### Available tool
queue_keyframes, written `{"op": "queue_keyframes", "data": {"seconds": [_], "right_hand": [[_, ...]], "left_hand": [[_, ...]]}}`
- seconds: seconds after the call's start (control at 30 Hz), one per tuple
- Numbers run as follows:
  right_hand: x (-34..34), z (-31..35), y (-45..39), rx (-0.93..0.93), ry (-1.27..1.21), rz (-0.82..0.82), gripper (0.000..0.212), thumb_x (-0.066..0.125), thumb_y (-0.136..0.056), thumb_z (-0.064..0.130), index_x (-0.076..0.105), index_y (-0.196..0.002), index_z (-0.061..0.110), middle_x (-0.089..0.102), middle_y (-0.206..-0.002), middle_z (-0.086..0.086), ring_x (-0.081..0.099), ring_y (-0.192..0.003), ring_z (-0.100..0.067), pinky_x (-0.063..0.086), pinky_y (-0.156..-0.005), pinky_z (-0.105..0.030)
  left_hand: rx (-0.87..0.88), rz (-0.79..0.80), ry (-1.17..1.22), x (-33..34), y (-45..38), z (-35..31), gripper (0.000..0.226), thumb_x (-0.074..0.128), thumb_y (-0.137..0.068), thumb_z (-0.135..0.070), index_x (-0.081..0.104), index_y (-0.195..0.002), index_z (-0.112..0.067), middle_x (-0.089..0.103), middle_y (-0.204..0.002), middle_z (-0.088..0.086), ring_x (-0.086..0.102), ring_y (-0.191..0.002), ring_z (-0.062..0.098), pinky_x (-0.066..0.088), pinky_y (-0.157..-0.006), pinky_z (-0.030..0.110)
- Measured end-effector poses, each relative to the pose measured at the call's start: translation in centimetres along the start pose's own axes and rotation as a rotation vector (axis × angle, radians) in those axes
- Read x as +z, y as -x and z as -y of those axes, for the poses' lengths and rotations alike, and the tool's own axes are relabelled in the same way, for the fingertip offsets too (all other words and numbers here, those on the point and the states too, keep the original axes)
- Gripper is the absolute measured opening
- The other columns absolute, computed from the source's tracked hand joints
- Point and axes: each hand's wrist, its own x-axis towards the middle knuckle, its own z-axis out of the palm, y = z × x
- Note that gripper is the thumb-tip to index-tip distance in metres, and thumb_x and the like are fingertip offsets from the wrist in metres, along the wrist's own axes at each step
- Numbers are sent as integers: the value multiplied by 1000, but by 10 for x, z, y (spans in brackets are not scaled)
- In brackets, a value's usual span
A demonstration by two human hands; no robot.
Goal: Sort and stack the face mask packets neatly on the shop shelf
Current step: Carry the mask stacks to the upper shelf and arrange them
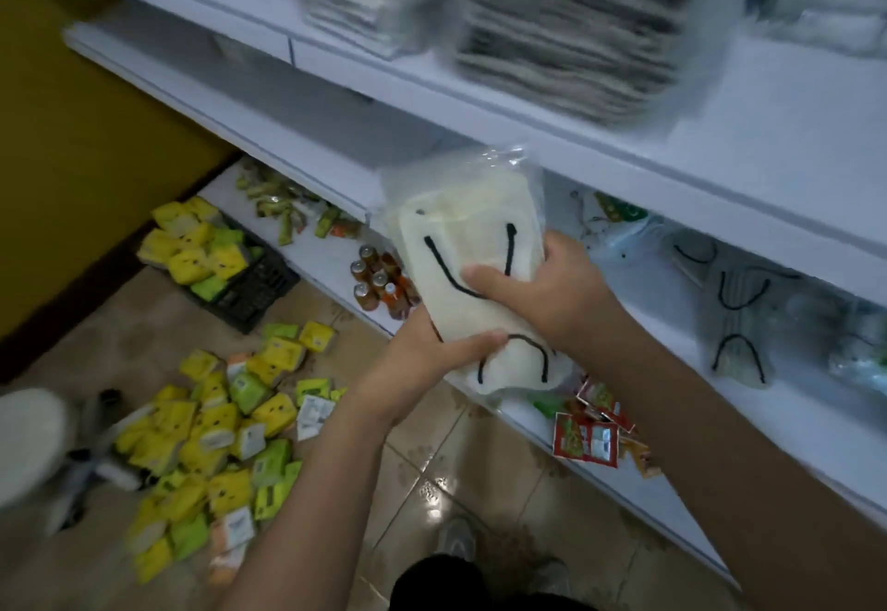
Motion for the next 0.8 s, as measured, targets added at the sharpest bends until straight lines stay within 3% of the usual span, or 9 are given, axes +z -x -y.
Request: {"op": "queue_keyframes", "data": {"seconds": [0.07,0.13,0.2,0.3,0.33,0.43,0.47,0.57,0.8], "right_hand": [[-16,41,24,-34,-104,-38,14,79,-82,24,66,-82,29,72,-72,22,69,-75,5,56,-66,-14],[-39,74,41,-70,-286,-125,13,76,-84,19,71,-96,24,77,-89,9,74,-85,-9,61,-76,-31],[-63,97,49,-53,-537,-213,25,73,-85,13,69,-110,13,76,-102,-4,73,-95,-22,60,-82,-41],[-93,122,52,-53,-766,-285,30,69,-88,9,66,-117,12,74,-111,-7,71,-102,-22,58,-84,-36],[-100,129,52,-66,-798,-311,28,69,-88,8,67,-116,13,74,-111,-6,71,-102,-21,58,-83,-34],[-110,144,48,-83,-902,-434,22,72,-87,10,68,-108,16,75,-108,-6,72,-98,-19,58,-85,-36],[-110,147,46,-78,-919,-467,21,73,-87,11,68,-107,16,76,-106,-5,73,-98,-20,57,-87,-39],[-104,155,37,-93,-914,-445,26,73,-87,15,67,-112,14,76,-105,-3,73,-98,-19,57,-88,-40],[-114,173,-25,-94,-694,-389,47,79,-82,30,64,-125,19,74,-113,3,68,-108,-16,50,-99,-39]], "left_hand": [[13,-3,3,5,29,-34,45,77,-78,-20,65,-121,-13,76,-110,-3,71,-104,18,58,-82,26],[43,-11,27,15,44,-67,45,76,-79,-20,65,-122,-11,75,-112,3,72,-103,22,59,-85,33],[81,-64,77,30,52,-103,37,74,-82,-14,68,-117,-8,78,-97,2,75,-84,14,59,-69,24],[119,-102,186,57,52,-143,23,71,-89,-11,67,-110,-2,70,-63,-5,62,-47,3,46,-44,14],[106,-104,257,68,52,-155,22,70,-90,-13,67,-110,-3,71,-64,-2,64,-49,7,49,-46,18],[76,-105,562,92,48,-179,37,67,-89,-15,64,-123,-2,74,-111,18,73,-99,31,60,-84,42],[80,-109,610,98,47,-184,40,66,-88,-13,63,-126,-4,71,-119,18,71,-107,31,59,-87,43],[123,-186,568,97,40,-197,46,67,-88,-11,59,-133,-11,72,-121,11,71,-107,28,61,-75,34],[191,-326,332,23,6,-236,23,65,-94,-9,66,-117,-10,77,-105,7,74,-95,22,59,-82,36]]}}
